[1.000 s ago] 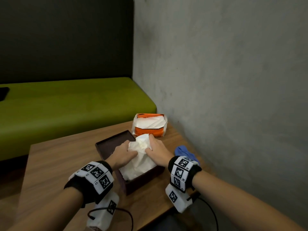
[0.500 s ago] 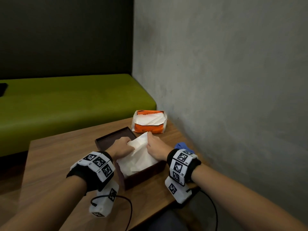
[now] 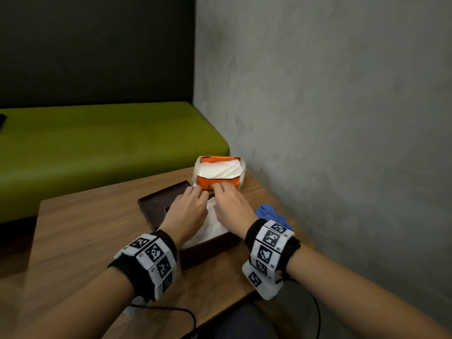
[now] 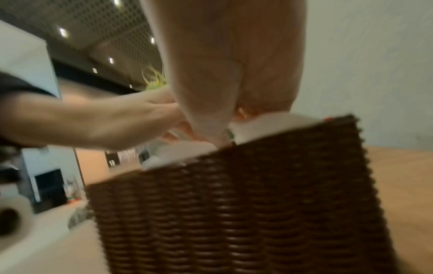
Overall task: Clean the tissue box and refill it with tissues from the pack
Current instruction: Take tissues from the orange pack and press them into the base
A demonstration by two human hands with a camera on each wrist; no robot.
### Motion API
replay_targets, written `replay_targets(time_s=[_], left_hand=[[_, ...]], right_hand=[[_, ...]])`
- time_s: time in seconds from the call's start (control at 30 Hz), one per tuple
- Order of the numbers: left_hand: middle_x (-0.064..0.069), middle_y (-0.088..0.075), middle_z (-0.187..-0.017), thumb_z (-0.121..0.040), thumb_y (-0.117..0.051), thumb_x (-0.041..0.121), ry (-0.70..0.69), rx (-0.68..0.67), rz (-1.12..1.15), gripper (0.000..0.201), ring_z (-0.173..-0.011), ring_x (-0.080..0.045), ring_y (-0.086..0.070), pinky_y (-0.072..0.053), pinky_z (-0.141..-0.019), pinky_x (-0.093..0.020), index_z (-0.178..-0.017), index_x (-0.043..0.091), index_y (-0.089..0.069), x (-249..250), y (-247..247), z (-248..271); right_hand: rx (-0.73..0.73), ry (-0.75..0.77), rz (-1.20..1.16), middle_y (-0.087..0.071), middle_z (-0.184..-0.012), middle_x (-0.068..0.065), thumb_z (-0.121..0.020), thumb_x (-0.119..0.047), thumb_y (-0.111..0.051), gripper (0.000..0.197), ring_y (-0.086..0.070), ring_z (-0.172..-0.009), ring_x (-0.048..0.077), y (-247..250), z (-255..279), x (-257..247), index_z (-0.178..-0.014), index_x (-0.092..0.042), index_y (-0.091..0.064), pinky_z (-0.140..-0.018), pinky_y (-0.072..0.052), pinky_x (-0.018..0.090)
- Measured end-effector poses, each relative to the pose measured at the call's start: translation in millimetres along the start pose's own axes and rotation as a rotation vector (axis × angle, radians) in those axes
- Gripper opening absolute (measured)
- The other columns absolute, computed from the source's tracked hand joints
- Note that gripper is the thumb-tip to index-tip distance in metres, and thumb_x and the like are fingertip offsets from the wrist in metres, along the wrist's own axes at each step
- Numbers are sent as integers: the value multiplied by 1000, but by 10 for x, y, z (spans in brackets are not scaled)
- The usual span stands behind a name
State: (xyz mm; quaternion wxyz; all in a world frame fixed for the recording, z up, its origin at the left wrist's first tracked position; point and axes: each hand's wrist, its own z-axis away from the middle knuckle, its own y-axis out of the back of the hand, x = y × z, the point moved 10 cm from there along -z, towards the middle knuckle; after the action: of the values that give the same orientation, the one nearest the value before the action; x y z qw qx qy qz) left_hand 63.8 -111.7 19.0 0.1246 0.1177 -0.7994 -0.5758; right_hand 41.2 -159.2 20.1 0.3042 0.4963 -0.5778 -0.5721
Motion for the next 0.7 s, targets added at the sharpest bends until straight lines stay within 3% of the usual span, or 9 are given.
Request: replay_targets(time_s=[0.07, 0.13, 0.23, 0.33, 0.43, 0.5, 0.6, 0.7], left_hand=[[-5, -61, -87, -69, -73, 14, -55, -93, 62, 25, -76, -21, -60, -50, -55, -27, -90, 10, -60, 61, -78, 27], [-6, -55, -109, -85, -57, 21, 3, -275, 54, 26, -100, -22, -54, -49, -74, -30, -109, 11, -57, 33, -265, 102], [-9, -46, -124, -88, -54, 23, 141, -456, 2, 37, -113, -27, -48, -49, -91, -35, -123, 11, -52, -115, -473, 219], [-13, -46, -127, -90, -51, 24, 205, -576, -17, 43, -113, -30, -52, -48, -95, -35, -128, 5, -46, -170, -599, 290], [-15, -44, -129, -91, -49, 23, 233, -653, -2, 47, -117, -32, -52, -47, -98, -38, -132, 2, -40, -190, -705, 338], [-15, -40, -132, -91, -50, 22, 250, -663, 19, 49, -120, -32, -48, -45, -100, -40, -134, 4, -37, -197, -708, 335], [-14, -30, -139, -84, -60, 28, 208, -566, -43, 61, -124, -33, -38, -47, -98, -42, -136, 11, -33, -166, -611, 250], [-16, -27, -139, -85, -58, 23, 211, -619, -92, 58, -121, -38, -40, -46, -98, -42, -136, 17, -30, -141, -664, 275]], right_hand=[[19, 22, 14, -56, -112, 13, -87, 1, -51, 19, -51, -105, 27, 110, 38, 6, -102, -6, -58, -85, -46, 36], [-149, 23, 0, -59, -111, 12, -88, 1, -51, 18, -56, -103, 26, -60, 107, 16, -96, -8, -65, -85, -49, 35], [-272, 13, -24, -56, -120, 14, -87, 1, -52, 23, -53, -112, 28, -326, 193, 51, -104, -6, -66, -94, -47, 35], [-372, -48, 6, -42, -133, 18, -86, -4, -57, 34, -40, -125, 31, -497, 176, 142, -120, 0, -53, -104, -36, 35], [-524, -77, 34, -43, -133, 21, -82, -12, -66, 44, -39, -126, 33, -612, 187, 162, -120, 4, -50, -102, -39, 37], [-466, -81, -20, -46, -132, 20, -83, -6, -62, 39, -42, -125, 32, -554, 157, 156, -119, 3, -52, -101, -41, 37], [-261, -67, -121, -47, -133, 13, -88, -3, -53, 34, -42, -126, 28, -398, 73, 139, -121, -6, -56, -104, -38, 35], [-400, -117, -137, -43, -137, 14, -87, -16, -61, 38, -37, -130, 27, -610, 112, 150, -123, -6, -55, -107, -33, 34]])
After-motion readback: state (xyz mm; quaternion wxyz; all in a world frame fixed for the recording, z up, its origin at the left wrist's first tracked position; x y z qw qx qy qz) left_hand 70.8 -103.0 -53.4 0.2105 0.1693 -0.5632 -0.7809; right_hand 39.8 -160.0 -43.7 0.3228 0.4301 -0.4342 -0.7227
